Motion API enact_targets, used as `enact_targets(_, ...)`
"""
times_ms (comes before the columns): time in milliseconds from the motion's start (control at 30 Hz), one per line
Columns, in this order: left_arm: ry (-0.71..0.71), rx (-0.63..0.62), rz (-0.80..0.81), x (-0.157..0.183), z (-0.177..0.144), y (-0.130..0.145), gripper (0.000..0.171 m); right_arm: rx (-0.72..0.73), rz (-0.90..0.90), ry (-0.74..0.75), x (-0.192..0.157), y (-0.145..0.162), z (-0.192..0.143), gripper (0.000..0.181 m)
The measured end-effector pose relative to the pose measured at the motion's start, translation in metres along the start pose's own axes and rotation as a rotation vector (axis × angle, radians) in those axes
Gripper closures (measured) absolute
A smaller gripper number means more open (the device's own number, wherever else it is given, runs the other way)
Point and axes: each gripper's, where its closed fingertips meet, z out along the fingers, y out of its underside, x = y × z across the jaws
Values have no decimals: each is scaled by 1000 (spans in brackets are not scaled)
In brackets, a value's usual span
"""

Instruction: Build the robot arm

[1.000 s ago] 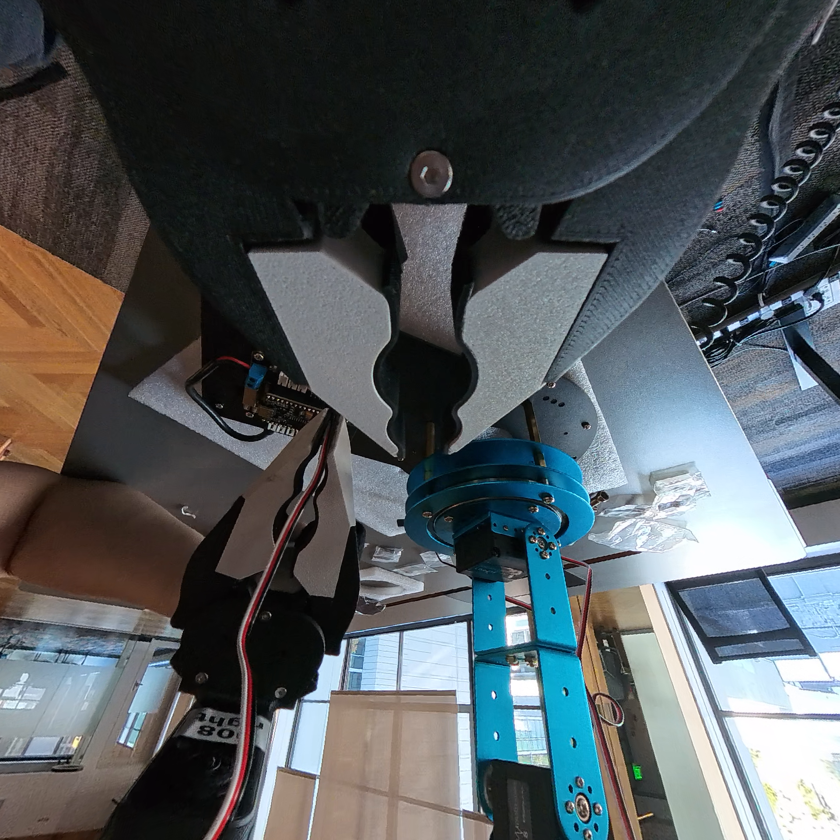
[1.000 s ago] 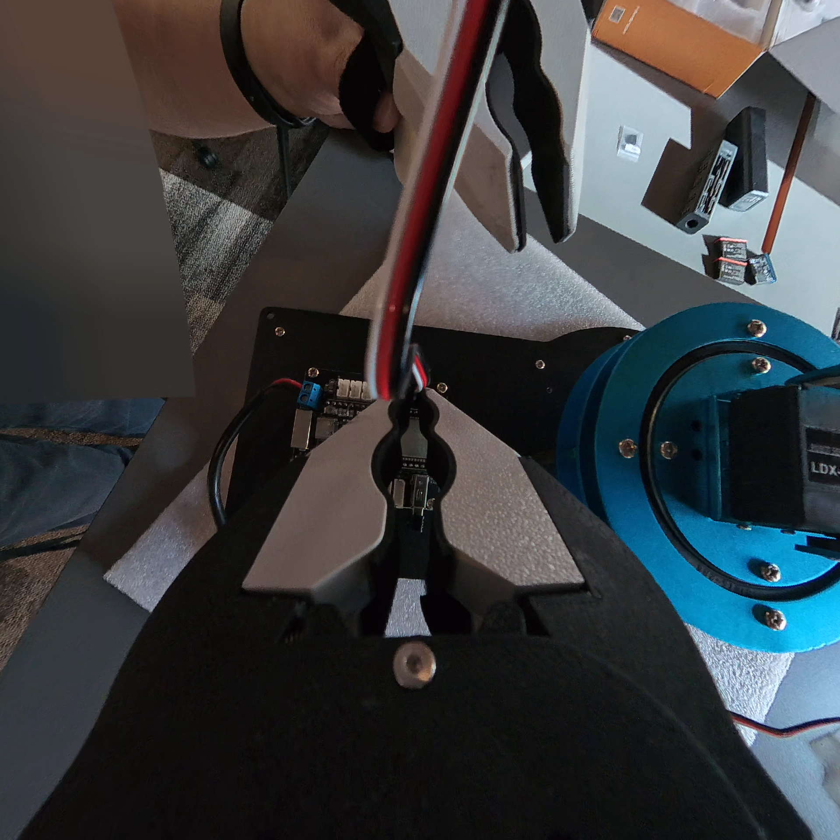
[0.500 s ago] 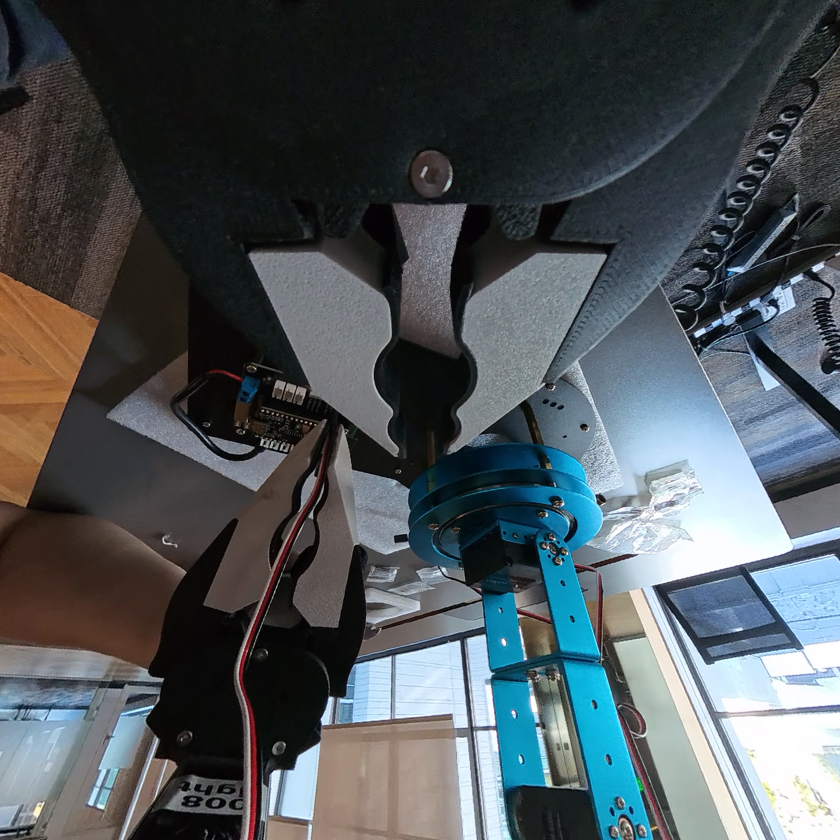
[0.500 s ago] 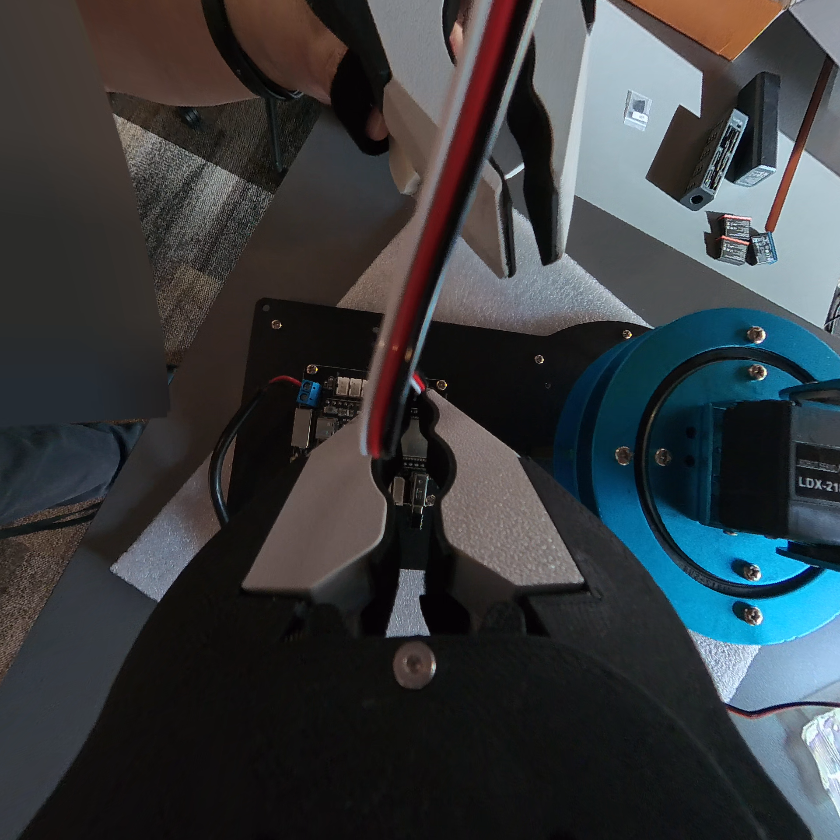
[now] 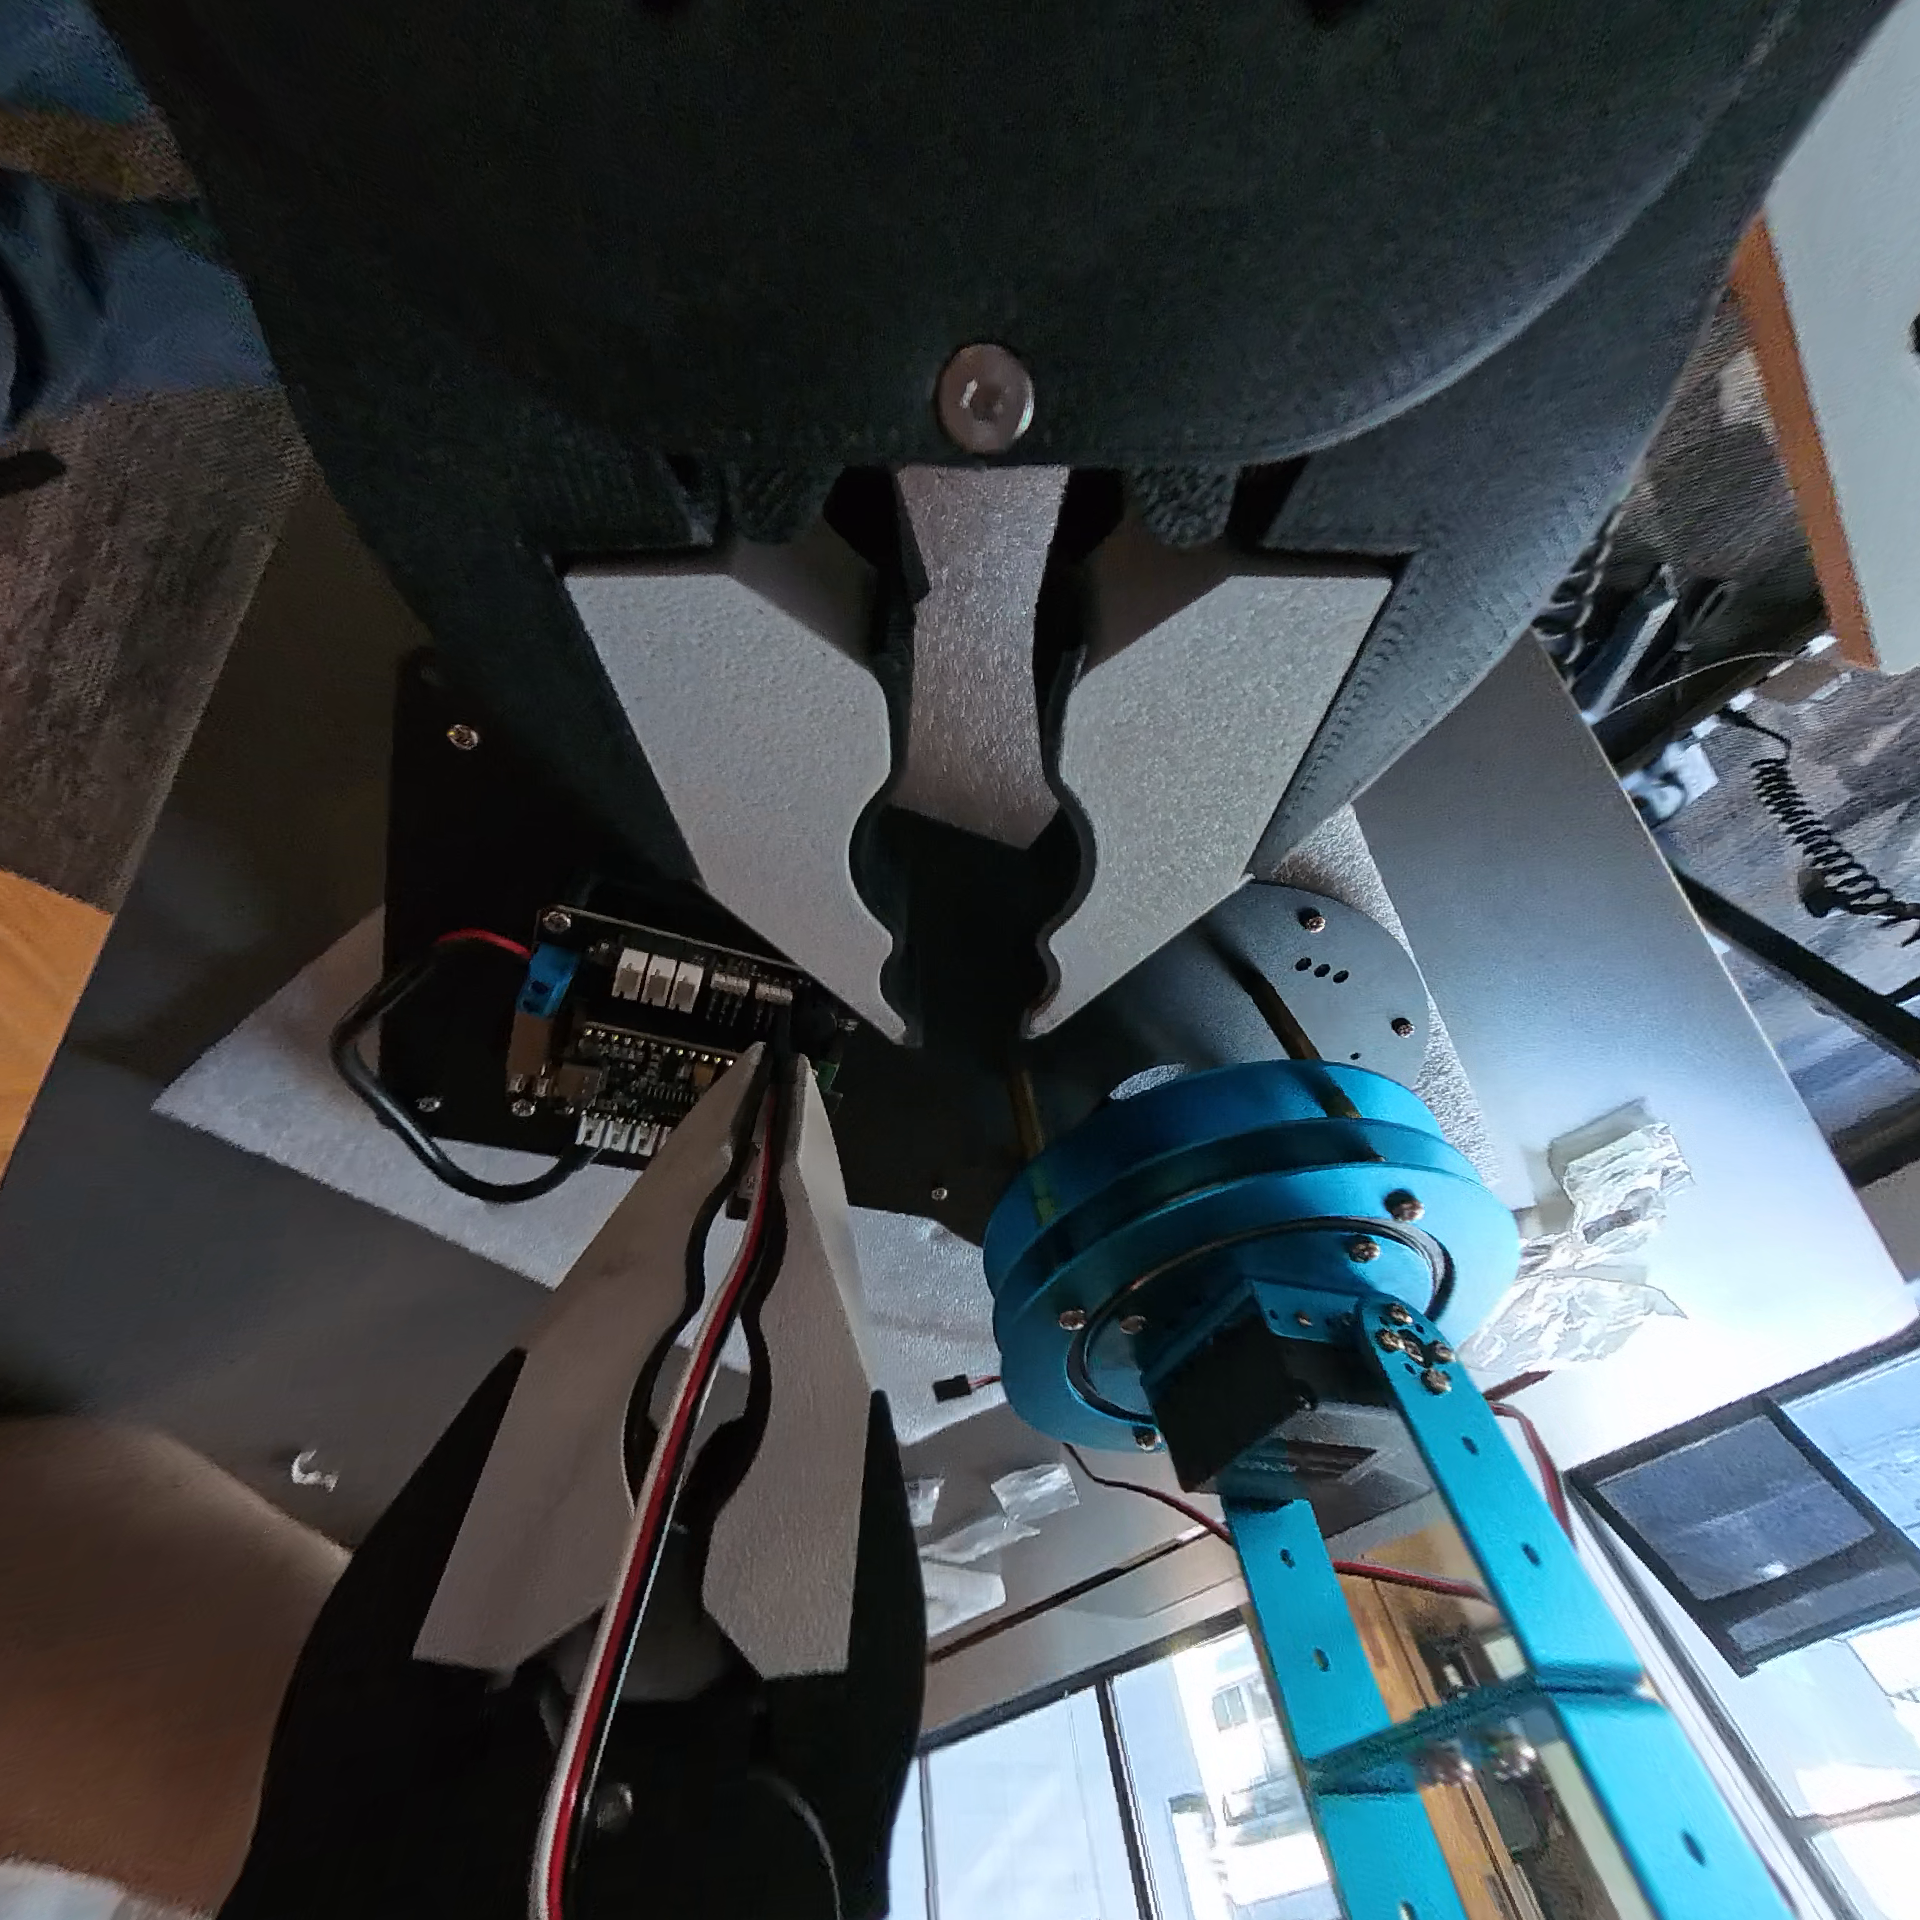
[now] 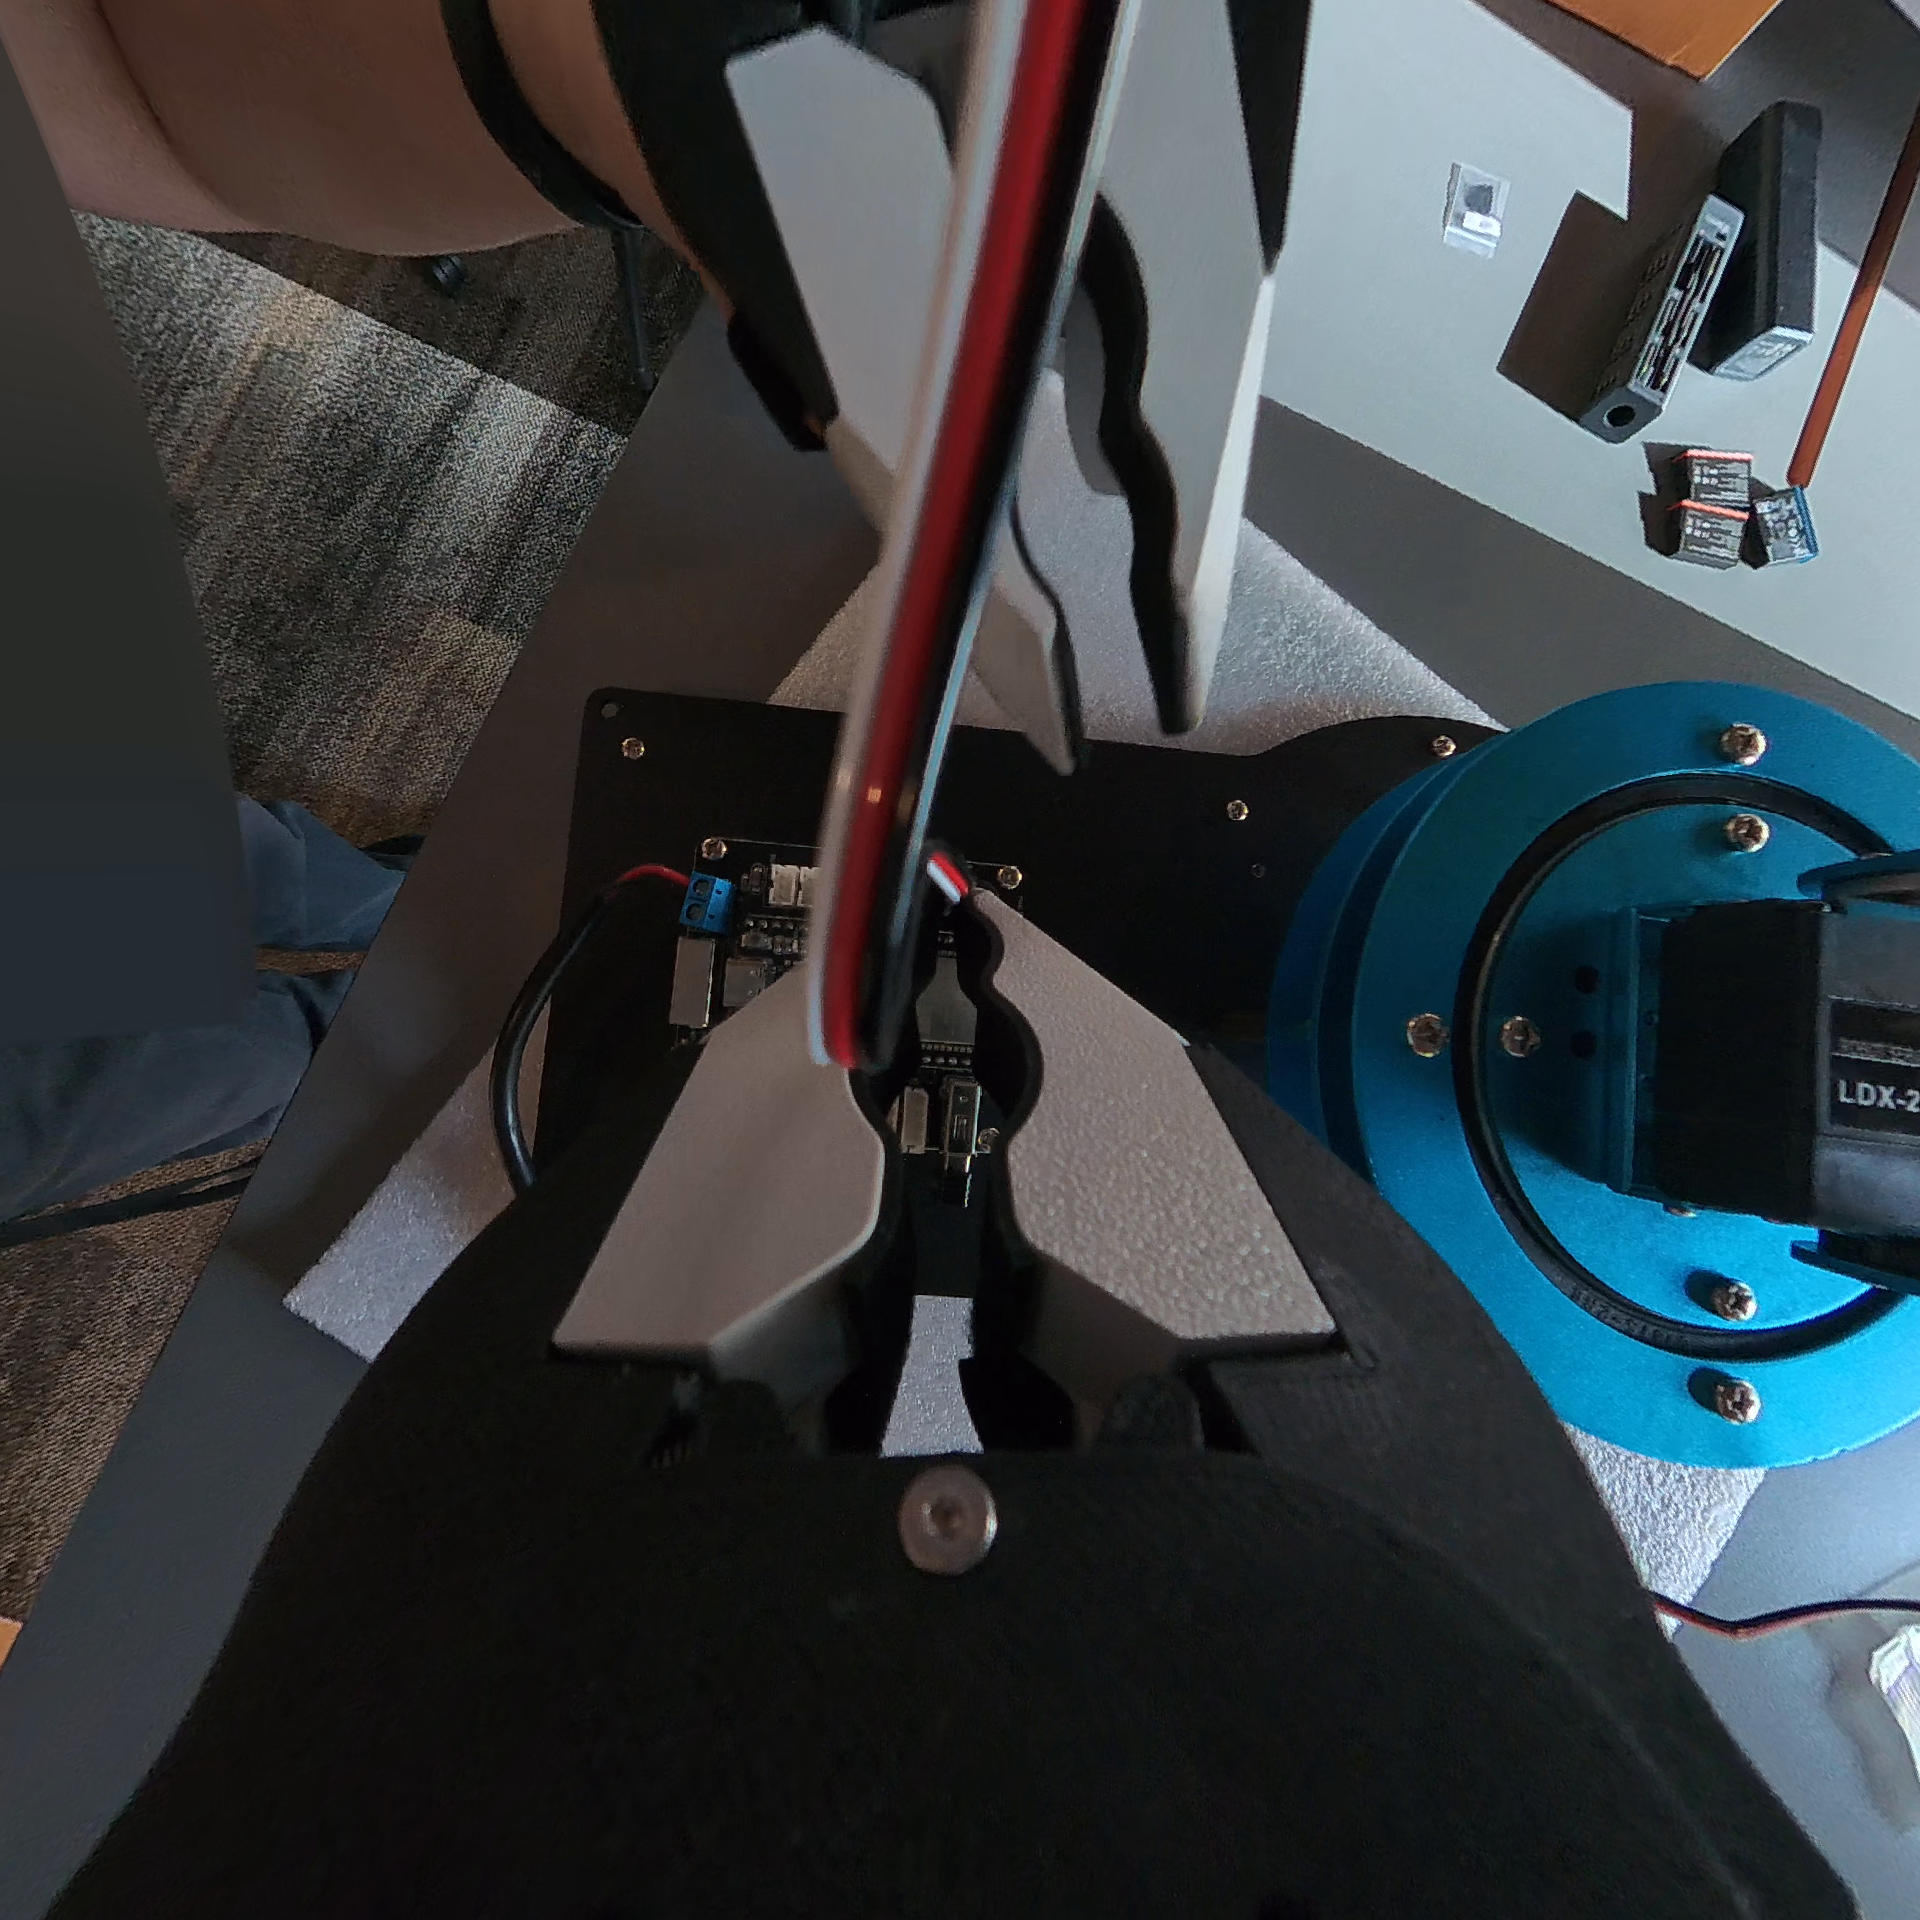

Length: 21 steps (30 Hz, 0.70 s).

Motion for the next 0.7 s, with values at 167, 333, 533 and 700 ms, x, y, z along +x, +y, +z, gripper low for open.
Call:
enact_targets(167,-31,-50,81,4,5,6,162,-8,0,4,0,0,0,179)
enact_targets(333,-39,-65,108,6,7,8,165,-8,15,-5,0,0,0,179)
enact_targets(533,27,-20,6,5,0,3,154,16,31,-24,0,0,0,179)
enact_targets(700,176,31,-158,17,-24,0,140,40,35,-35,0,3,-2,177)
